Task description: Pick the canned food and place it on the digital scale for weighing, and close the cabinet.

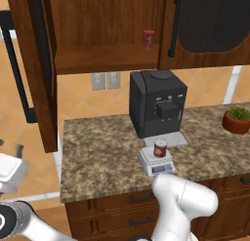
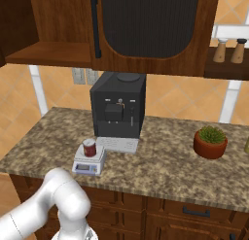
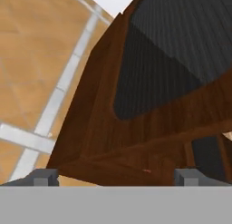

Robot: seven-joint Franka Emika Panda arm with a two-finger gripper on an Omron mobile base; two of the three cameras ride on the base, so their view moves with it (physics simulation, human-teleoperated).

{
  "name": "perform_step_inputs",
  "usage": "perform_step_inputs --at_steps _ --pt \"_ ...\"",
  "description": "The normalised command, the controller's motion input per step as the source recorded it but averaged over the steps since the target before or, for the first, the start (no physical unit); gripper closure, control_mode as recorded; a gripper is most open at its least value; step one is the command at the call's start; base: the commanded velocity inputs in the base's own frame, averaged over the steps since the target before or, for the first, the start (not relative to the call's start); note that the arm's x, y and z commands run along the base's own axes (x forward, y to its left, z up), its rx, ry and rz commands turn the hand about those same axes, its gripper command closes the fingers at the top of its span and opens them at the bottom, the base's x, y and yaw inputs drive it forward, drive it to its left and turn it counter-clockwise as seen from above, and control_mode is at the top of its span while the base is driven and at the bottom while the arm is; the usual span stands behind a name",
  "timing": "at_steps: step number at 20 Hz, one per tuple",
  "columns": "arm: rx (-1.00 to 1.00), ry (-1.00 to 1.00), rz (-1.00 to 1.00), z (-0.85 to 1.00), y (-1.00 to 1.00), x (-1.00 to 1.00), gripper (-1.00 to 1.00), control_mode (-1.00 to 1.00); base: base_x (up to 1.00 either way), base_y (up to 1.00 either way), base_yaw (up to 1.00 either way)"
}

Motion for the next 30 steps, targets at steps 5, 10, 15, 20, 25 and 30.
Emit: perform_step_inputs --at_steps 5,10,15,20,25,30 --pt "0.00 0.21 0.00 0.14 -0.20 0.83 -1.00 -1.00 0.00 0.00 0.00" --pt "0.00 0.01 -0.09 0.38 -0.29 0.26 -1.00 -1.00 0.00 0.00 0.00" --pt "0.11 0.00 -0.18 0.51 -0.76 0.06 -1.00 -1.00 0.00 0.00 0.00" --pt "0.18 -0.01 -0.11 0.56 -1.00 0.04 -1.00 -1.00 0.00 0.00 0.00" --pt "0.23 -0.10 -0.04 0.68 -1.00 0.00 -1.00 -1.00 0.00 0.00 0.00" --pt "0.20 -0.11 -0.02 0.81 -1.00 -0.01 -1.00 -1.00 0.00 0.00 0.00"
